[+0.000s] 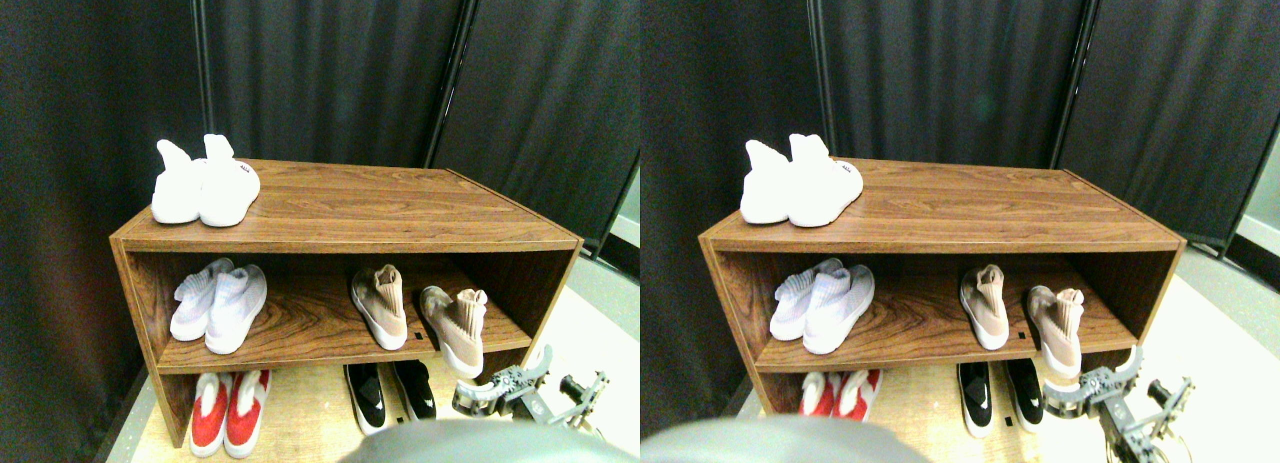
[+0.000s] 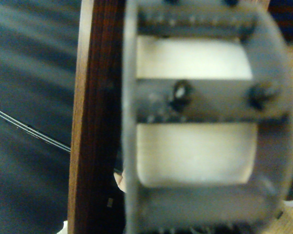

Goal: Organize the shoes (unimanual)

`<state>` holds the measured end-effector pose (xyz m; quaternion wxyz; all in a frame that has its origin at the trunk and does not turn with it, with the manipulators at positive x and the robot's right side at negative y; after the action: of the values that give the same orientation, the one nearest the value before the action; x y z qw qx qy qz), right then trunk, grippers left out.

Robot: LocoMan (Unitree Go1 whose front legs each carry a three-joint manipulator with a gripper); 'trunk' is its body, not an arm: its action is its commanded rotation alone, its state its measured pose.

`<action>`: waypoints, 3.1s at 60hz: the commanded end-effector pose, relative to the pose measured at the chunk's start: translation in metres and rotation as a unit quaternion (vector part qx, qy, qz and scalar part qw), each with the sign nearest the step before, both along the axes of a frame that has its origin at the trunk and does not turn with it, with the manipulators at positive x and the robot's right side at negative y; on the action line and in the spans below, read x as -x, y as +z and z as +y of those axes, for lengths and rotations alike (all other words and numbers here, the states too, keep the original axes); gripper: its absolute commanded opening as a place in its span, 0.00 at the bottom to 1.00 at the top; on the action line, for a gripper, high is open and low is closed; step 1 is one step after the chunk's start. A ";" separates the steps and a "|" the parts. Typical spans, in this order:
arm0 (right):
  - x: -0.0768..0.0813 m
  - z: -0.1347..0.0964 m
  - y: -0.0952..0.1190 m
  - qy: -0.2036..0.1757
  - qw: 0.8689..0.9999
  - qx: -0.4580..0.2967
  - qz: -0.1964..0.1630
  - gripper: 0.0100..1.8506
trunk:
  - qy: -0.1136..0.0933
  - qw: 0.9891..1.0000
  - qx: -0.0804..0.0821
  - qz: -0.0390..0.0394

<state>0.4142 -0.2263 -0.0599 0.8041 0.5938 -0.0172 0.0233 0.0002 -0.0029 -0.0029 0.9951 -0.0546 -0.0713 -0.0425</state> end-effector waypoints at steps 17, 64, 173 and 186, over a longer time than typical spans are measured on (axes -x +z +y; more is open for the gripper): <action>-0.034 0.000 -0.016 -0.012 1.000 -0.020 0.019 0.79 | 0.010 1.000 0.010 0.001; -0.046 0.001 -0.025 -0.010 0.999 -0.041 0.031 0.76 | 0.013 1.000 0.008 0.002; -0.073 -0.078 -0.011 -0.137 0.990 0.002 -0.040 0.03 | 0.023 1.000 0.011 0.011; -0.081 -0.060 -0.015 -0.117 0.993 -0.007 -0.030 0.03 | 0.035 0.999 0.021 0.009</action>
<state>0.4938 -0.2901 -0.0807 0.7950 0.5945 -0.0985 -0.0696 -0.0026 -0.0020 -0.0010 0.9951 -0.0651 -0.0711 -0.0215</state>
